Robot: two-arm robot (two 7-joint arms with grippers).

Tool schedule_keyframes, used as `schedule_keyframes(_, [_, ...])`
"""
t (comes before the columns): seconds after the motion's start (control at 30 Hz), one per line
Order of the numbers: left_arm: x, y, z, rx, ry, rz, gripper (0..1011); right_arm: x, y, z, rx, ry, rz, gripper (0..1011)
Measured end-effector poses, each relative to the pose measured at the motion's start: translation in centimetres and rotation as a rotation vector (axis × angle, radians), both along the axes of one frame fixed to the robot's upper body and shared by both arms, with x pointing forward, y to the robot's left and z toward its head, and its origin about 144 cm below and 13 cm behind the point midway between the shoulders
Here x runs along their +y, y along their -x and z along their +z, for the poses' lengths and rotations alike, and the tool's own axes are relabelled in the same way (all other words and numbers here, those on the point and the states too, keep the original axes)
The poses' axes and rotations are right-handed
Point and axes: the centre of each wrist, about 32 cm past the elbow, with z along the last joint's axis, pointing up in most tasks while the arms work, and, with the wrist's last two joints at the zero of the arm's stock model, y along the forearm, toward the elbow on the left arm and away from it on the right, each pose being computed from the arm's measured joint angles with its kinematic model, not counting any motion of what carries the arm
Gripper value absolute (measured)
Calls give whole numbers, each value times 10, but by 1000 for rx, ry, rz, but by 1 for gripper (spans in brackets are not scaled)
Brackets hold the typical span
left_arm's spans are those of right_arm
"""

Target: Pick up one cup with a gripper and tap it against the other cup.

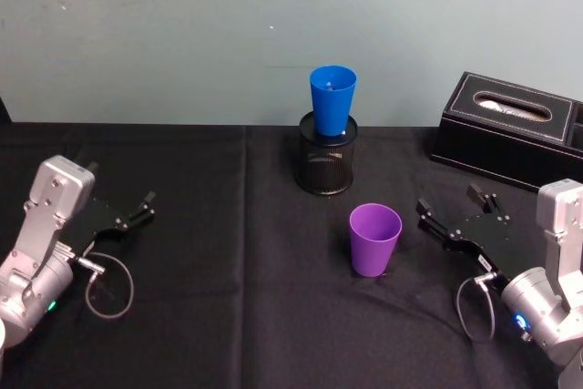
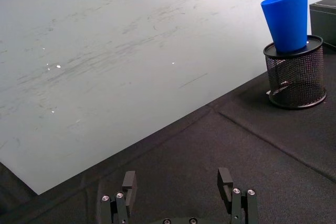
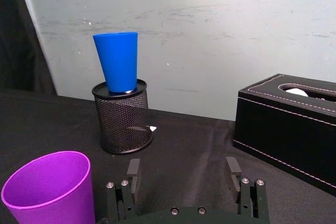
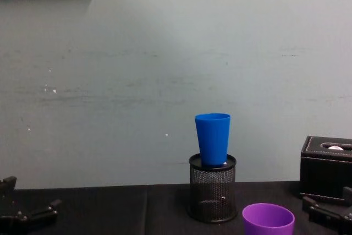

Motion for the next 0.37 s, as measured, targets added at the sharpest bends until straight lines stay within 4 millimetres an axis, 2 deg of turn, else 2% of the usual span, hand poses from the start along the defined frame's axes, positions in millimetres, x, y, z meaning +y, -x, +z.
schedule_keyframes(0.37, [0,0,0,0,0,0,1012,0,0,0,0,0,0,1003])
